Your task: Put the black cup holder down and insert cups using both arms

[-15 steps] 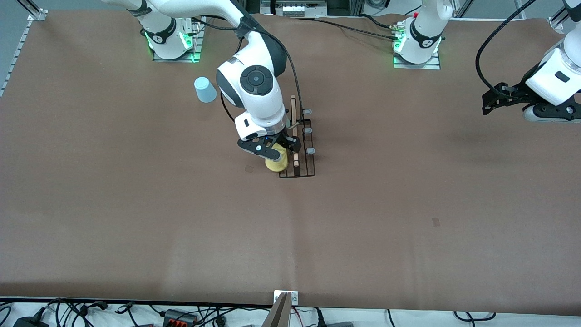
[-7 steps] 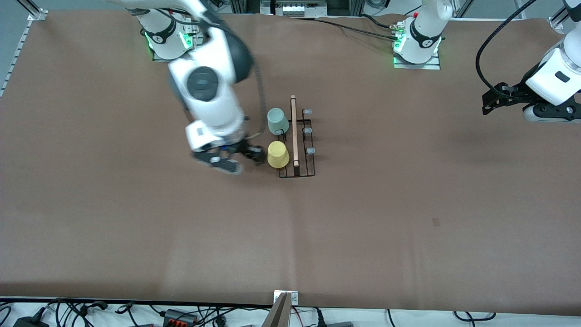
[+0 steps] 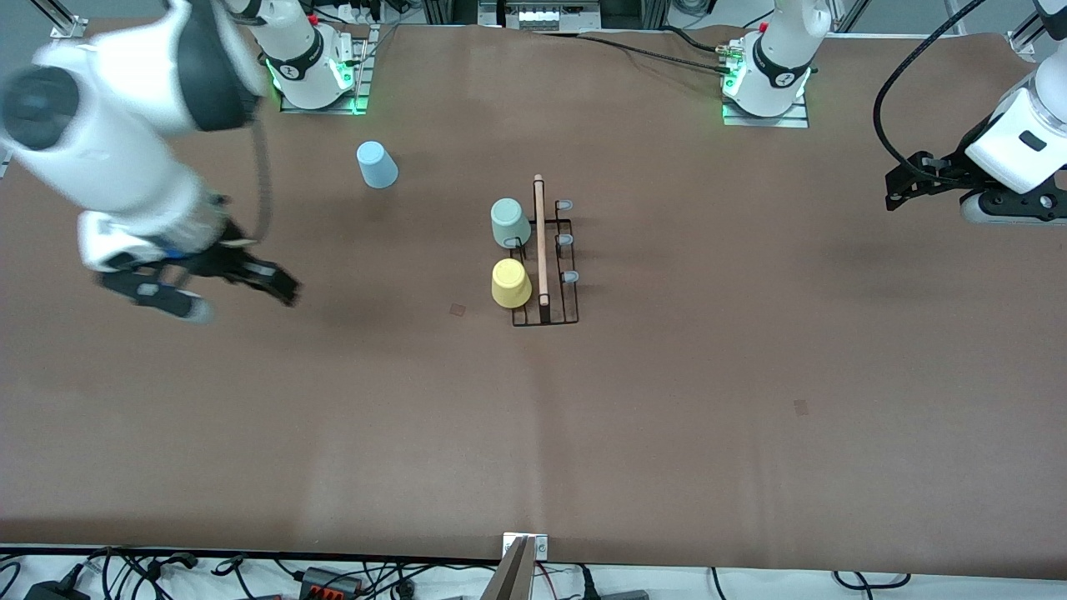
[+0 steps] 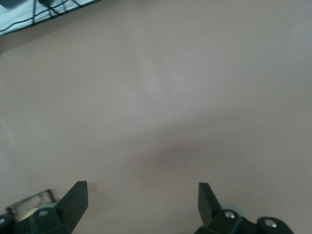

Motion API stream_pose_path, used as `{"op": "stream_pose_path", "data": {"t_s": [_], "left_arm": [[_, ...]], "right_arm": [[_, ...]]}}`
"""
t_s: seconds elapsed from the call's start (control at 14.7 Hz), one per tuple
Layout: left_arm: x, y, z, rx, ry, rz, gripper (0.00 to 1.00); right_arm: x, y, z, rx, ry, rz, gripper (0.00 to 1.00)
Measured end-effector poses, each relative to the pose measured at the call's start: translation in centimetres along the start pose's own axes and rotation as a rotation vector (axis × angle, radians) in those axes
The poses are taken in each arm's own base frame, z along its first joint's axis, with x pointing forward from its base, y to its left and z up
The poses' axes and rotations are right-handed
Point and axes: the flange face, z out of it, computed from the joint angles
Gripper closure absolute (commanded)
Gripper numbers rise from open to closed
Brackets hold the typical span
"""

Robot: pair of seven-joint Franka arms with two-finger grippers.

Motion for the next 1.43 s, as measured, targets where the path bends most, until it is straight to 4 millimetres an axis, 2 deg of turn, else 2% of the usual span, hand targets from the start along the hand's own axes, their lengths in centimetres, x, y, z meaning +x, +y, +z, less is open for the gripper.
{"op": "stream_pose_path", "data": {"t_s": [0.2, 0.34, 0.41, 0.54, 0.68, 0.95, 1.22, 1.43], "left_arm": [[0.0, 0.0, 0.0, 0.0, 0.0, 0.0, 0.0], [0.0, 0.0, 0.0, 0.0, 0.0, 0.0, 0.0], [0.0, 0.0, 0.0, 0.0, 0.0, 0.0, 0.0], [0.0, 0.0, 0.0, 0.0, 0.0, 0.0, 0.0], [0.0, 0.0, 0.0, 0.0, 0.0, 0.0, 0.0], [0.0, 0.0, 0.0, 0.0, 0.0, 0.0, 0.0], [0.0, 0.0, 0.0, 0.0, 0.0, 0.0, 0.0], [0.0, 0.0, 0.0, 0.0, 0.0, 0.0, 0.0]], "right_arm": [[2.4, 8.6, -3.1, -0.008, -0.004, -0.006, 0.0], [2.5, 13.8, -5.6, -0.027, -0.045, -0.012, 0.0], [2.1, 15.3, -7.1, -0.036, -0.071, -0.013, 0.0], [1.4, 16.2, -10.1, -0.044, -0.098, -0.008, 0.0], [1.3, 16.6, -11.4, -0.042, -0.101, -0.046, 0.0], [1.5, 17.8, -10.8, -0.041, -0.13, -0.157, 0.0], [1.3, 17.6, -10.5, -0.042, -0.149, -0.18, 0.0], [1.0, 16.5, -10.3, -0.044, -0.156, -0.204, 0.0]]}}
